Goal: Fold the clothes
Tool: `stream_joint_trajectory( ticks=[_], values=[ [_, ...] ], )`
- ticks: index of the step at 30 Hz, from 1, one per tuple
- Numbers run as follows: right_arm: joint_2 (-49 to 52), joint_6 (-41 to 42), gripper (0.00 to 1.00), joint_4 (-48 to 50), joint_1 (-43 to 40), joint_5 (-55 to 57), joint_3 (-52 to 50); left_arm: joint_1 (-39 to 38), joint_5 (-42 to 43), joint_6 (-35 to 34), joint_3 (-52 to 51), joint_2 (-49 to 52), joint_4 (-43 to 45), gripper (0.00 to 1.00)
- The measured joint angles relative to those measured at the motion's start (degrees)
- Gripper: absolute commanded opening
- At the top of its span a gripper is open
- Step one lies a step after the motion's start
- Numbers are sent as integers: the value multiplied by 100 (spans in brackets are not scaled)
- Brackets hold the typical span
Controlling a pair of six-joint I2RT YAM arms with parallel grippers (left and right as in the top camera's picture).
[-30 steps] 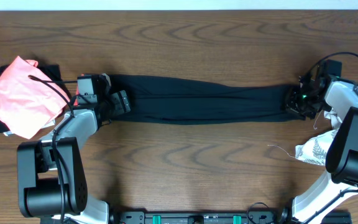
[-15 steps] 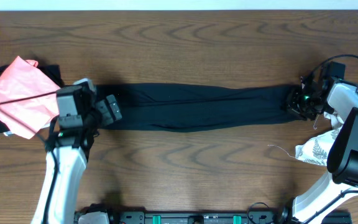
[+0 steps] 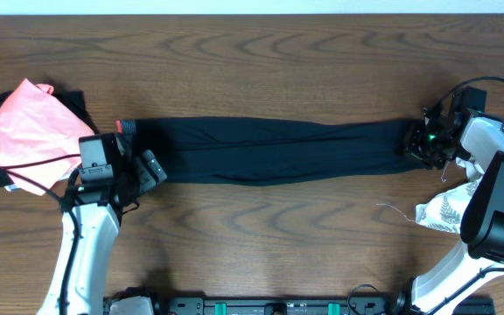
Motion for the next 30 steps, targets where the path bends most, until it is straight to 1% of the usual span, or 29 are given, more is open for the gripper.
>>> stream_joint_trajectory(
  ticks=[4,5,6,10,13,15,17,19,25,30],
  values=[
    [-2,0,19,0,-2,-15,0,4,-2,-52,-4,330,424,98],
    [0,0,19,0,-7,-17,0,4,0,-66,-7,426,529,92],
    [-2,-2,19,0,-9,-20,0,4,2,-96,-9,520,647,83],
    [-2,-2,19,7,-24,-28,-11,4,98,-179,-31,802,1259,52],
    [-2,-2,18,20,-28,-42,-20,4,339,-188,-61,859,1945,45],
    [-2,-2,18,22,-28,-44,-22,4,505,-247,-57,857,2500,36],
    [-4,-2,18,24,-28,-46,-24,4,570,-317,-59,857,2830,33],
    [-4,-2,18,24,-28,-48,-24,4,557,-348,-57,857,3040,32],
    [-4,-2,18,24,-28,-48,-24,4,168,-514,-57,863,3088,33],
    [-4,-2,18,24,-28,-48,-26,4,55,-562,-59,1110,3303,34]
  ],
)
